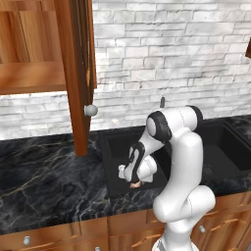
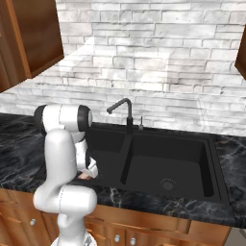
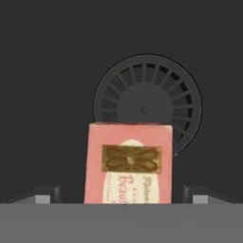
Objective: Pick up the dish brush and bar soap from the sink, and place them back in the cabinet, and close the cabinet doors.
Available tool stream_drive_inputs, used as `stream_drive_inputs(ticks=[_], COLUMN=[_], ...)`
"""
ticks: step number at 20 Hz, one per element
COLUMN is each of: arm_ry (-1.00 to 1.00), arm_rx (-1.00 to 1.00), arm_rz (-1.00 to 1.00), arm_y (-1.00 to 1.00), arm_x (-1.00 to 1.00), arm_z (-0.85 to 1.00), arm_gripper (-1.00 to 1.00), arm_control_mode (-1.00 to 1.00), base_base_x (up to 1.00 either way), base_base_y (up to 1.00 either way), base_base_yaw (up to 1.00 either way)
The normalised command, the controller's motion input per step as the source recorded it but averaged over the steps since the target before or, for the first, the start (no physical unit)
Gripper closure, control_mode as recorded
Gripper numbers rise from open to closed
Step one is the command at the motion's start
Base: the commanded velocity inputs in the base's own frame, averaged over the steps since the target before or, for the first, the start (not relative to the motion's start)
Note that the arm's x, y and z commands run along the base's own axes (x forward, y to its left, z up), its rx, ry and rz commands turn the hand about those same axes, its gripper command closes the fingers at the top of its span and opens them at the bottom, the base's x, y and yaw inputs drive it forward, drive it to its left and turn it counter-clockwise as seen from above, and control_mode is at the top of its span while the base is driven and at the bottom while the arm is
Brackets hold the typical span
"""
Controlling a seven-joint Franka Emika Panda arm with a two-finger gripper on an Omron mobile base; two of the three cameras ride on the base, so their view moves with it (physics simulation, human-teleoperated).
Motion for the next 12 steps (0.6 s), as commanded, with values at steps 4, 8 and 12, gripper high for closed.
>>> stream_drive_inputs(ticks=[4,8,12], arm_ry=[0.01,0.01,0.01], arm_rx=[0.0,0.0,0.0], arm_rz=[0.0,0.0,0.0], arm_y=[0.0,0.0,0.0], arm_x=[0.04,0.07,0.05], arm_z=[-0.13,-0.12,-0.1], arm_gripper=[-1.0,-1.0,-1.0], arm_control_mode=[-1.0,-1.0,-1.0], base_base_x=[0.0,0.0,0.0], base_base_y=[0.0,0.0,0.0], base_base_yaw=[0.0,0.0,0.0])
